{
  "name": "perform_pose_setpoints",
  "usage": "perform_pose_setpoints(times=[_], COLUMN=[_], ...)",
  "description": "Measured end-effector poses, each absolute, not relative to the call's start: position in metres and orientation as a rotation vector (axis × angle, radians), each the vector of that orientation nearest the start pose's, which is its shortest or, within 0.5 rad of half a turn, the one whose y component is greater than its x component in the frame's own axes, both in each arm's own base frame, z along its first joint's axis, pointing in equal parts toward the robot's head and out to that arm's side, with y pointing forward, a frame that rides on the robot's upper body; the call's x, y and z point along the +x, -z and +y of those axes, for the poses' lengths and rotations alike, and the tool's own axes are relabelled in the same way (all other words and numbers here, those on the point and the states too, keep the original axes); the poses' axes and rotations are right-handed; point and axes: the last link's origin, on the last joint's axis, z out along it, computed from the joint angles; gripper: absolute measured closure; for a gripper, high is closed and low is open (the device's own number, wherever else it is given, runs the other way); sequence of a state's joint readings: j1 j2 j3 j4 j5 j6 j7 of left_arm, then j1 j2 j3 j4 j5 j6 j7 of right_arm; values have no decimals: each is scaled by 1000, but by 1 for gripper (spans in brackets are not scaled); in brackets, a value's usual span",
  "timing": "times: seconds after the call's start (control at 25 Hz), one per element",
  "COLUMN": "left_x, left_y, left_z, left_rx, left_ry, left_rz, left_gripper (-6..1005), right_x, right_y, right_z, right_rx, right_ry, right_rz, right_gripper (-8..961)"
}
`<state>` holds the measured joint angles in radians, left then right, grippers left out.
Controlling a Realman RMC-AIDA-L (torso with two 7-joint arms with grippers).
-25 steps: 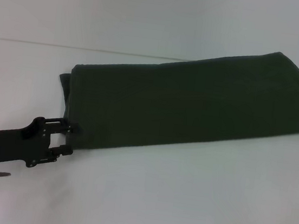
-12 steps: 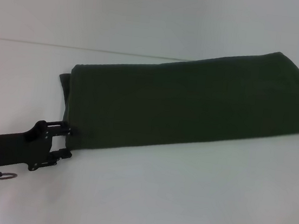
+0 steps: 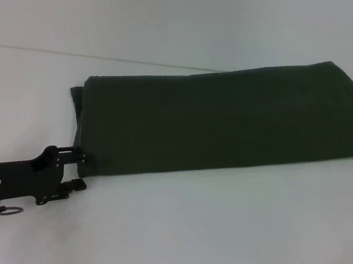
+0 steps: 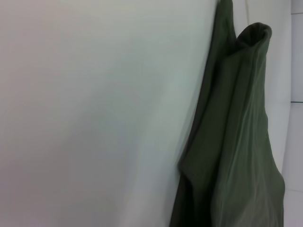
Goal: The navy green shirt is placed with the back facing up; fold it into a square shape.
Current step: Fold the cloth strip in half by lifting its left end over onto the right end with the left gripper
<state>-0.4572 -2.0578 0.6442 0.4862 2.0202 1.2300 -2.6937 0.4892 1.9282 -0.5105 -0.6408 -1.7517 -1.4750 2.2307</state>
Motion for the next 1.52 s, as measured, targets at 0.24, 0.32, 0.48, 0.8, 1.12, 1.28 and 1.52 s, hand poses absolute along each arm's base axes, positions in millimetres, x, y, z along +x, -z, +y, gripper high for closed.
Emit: perform_pose_setpoints(times=[0.24, 0.32, 0.48, 0.8, 1.12, 1.28, 1.52], left_x=[-337, -337, -335, -330, -316, -306, -311], left_y=[18, 19, 21, 25, 24, 19, 19], left_z=[322, 323, 325, 334, 352, 359, 353], left_rx=[1620, 1618, 1621, 1645, 1726, 1797, 1788], left_ry=[-942, -944, -948, -964, -1018, -1119, -1149], left_rz=[2740, 2745, 2747, 2752, 2713, 2620, 2600], left_gripper=[354, 354, 355, 357, 355, 354, 353], right_x=[300, 300, 300, 300, 302, 302, 303], right_y=[-110, -111, -112, -113, -115, -115, -117], right_z=[360, 359, 359, 359, 358, 358, 358], right_rx=[-1947, -1947, -1948, -1947, -1937, -1935, -1924], right_ry=[-1222, -1223, -1227, -1229, -1233, -1234, -1241], right_rz=[1626, 1626, 1623, 1619, 1619, 1619, 1616], right_gripper=[39, 39, 38, 38, 39, 39, 39])
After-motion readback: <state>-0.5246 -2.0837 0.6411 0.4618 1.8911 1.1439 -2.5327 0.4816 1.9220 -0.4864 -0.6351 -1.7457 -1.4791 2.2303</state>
